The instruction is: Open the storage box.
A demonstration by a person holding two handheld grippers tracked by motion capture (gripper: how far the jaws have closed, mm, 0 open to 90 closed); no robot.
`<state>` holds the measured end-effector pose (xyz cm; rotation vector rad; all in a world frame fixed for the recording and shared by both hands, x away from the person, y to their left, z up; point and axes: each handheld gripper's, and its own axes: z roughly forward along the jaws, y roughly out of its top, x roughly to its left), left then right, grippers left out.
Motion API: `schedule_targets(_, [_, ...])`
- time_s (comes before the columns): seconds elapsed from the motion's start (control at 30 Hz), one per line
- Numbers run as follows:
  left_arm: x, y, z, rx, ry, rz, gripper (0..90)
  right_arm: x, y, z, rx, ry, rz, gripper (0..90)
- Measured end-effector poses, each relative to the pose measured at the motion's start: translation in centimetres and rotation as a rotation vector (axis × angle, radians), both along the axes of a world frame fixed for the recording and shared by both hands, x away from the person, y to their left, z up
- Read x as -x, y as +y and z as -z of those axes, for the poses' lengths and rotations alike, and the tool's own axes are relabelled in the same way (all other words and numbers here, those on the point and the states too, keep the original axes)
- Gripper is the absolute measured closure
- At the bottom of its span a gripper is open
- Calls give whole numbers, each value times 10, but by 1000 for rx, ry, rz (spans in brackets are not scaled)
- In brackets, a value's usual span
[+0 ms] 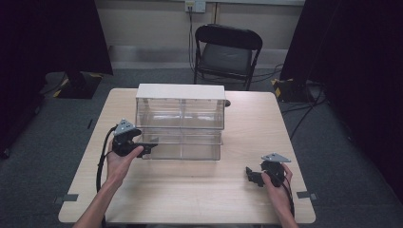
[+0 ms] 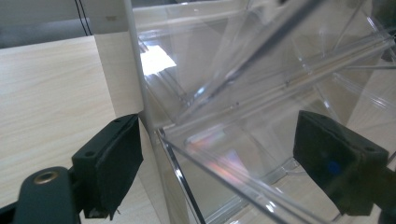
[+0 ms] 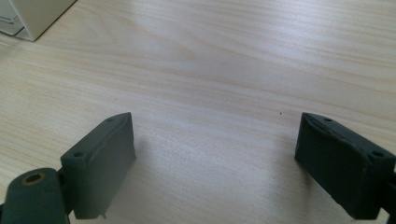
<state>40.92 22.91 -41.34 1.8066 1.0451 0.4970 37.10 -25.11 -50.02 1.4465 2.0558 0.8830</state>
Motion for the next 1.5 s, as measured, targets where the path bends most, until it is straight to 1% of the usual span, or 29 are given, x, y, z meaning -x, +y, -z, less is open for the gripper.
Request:
schedule_targets(0.07, [0,0,-2,-2,-2,0,150,0,0,0,0,0,0,114])
schedule_targets(0.27, [-3,0,-1,2,0,4,144,0,0,0,0,0,0,114])
schedule_targets(0.37, [-2,-2,-1,-7,-12,2,120,0,0,0,0,0,0,114])
schedule_targets(0.43, [-3,-2,-1,7,-8,4,108,0,0,0,0,0,1,114])
schedule_targets(0.6, [-3,-1,-1,10,-4,7,102,0,0,0,0,0,2,114])
schedule_targets(0.73, [-3,-1,0,17,-3,11,103,0,0,0,0,0,2,114])
schedule_targets(0.8, [-2,-1,-1,12,-2,8,103,0,0,0,0,0,0,114])
schedule_targets(1.07, [-1,-1,-1,16,1,12,102,0,0,0,0,0,1,114])
schedule_targets(1.1, [-1,0,-2,8,2,17,101,0,0,0,0,0,1,114])
schedule_targets(1.2, [0,0,-2,9,1,18,101,0,0,0,0,0,0,114])
schedule_targets(1.23, [0,0,-3,15,-1,17,101,0,0,0,0,0,1,113])
schedule_targets(1.27, [0,1,-3,3,0,22,101,0,0,0,0,0,1,114])
schedule_targets(1.33, [1,1,-4,3,-3,23,101,0,0,0,0,0,0,114])
schedule_targets(1.4, [1,0,-4,13,-2,20,100,0,0,0,0,0,1,114])
schedule_targets(1.47, [2,1,-4,11,-4,22,100,0,0,0,0,0,0,114])
schedule_targets(1.5, [2,1,-5,17,-6,19,100,0,0,0,0,0,2,114])
